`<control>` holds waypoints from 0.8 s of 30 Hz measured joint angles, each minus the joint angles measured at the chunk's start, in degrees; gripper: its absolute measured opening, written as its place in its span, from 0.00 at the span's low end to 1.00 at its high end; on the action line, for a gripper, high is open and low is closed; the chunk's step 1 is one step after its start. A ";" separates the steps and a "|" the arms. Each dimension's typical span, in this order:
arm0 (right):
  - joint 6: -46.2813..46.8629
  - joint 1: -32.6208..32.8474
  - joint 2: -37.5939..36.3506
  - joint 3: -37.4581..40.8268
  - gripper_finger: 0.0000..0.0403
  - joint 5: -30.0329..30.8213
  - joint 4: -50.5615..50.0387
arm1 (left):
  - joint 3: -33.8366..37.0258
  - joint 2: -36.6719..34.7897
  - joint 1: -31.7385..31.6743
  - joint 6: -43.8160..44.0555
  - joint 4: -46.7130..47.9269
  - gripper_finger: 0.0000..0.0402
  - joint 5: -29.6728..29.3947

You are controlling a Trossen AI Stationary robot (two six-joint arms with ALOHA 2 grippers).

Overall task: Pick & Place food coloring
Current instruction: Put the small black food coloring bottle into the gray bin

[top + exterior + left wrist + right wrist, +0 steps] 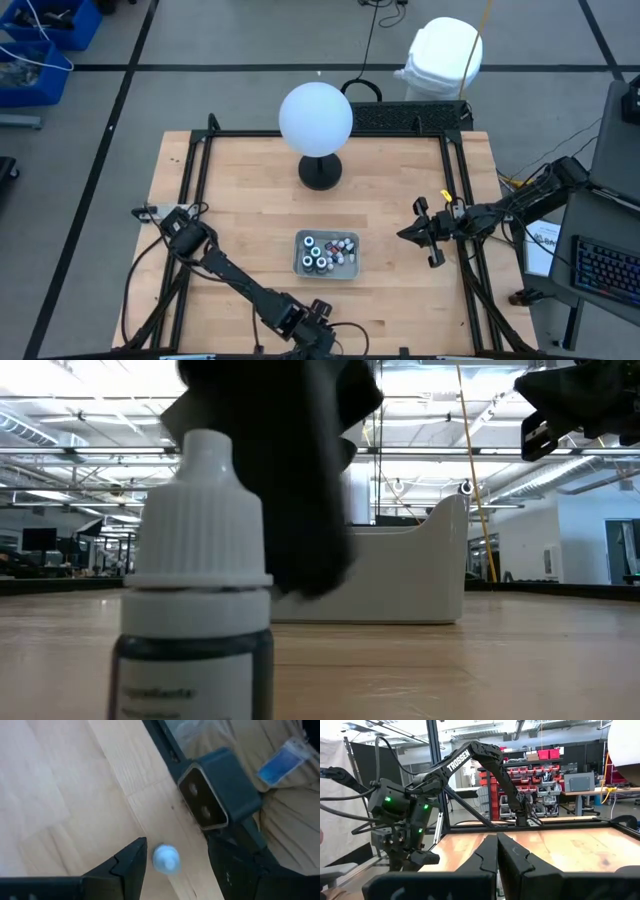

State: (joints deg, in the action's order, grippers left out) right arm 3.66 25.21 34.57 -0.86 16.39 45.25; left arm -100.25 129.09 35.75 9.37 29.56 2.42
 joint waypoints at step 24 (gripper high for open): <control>0.18 0.02 0.02 0.00 0.00 -0.01 -0.52 | -0.04 -0.05 -0.04 0.22 0.39 0.37 0.33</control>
State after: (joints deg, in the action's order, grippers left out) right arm 3.84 25.23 34.59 -0.86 16.38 44.73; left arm -100.29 129.03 35.70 9.58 29.96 2.74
